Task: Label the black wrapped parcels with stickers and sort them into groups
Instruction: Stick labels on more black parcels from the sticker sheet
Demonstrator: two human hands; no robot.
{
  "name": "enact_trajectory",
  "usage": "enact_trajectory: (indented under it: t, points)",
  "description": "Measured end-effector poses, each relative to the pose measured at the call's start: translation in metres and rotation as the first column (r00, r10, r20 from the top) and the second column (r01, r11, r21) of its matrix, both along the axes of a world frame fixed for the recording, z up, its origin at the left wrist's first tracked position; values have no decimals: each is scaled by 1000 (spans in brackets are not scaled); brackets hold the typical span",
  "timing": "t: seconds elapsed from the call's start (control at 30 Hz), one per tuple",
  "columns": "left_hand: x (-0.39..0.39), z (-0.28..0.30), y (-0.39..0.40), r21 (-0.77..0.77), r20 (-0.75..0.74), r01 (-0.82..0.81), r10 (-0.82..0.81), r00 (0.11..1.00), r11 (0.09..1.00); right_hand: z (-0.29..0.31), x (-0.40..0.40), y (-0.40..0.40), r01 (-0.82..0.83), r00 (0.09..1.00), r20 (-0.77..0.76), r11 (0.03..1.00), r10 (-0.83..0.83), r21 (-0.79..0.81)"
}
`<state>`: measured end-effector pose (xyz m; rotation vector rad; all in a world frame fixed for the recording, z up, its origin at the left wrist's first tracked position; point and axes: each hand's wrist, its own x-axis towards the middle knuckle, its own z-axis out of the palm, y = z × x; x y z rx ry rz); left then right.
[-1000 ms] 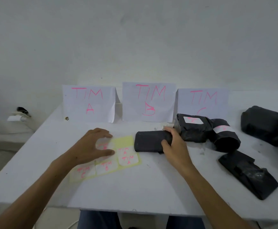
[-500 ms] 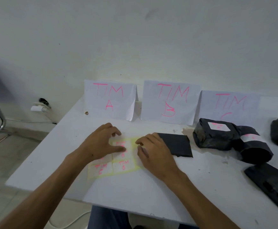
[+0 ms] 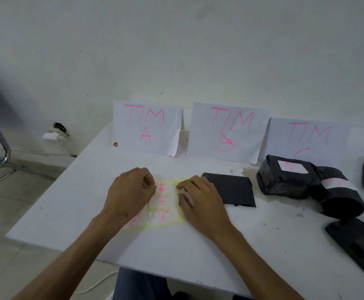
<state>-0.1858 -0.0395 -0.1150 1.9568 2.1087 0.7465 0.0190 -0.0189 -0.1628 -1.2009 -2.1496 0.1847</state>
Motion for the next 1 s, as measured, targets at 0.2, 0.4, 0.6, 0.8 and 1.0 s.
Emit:
enact_trajectory:
  t: [0.2, 0.4, 0.6, 0.8, 1.0]
  points:
    - [24, 12, -8, 179, 386, 35, -103, 917, 983, 13, 6, -3, -13, 972, -232, 967, -47, -254]
    - [54, 23, 5, 45, 779, 82, -86, 620, 996, 38, 24, -7, -199, 746, -647, 876, -156, -440]
    - [95, 15, 22, -3, 776, 191, -119, 620, 982, 37, 55, 0, 98, 735, -593, 916, -330, -389]
    - [128, 5, 36, 34, 555, 190, -177, 813, 981, 27, 89, 4, 267, 802, -447, 907, -397, -326]
    - [137, -5, 43, -1, 372, 170, -157, 915, 985, 13, 92, 7, 300, 862, -350, 926, -367, -231]
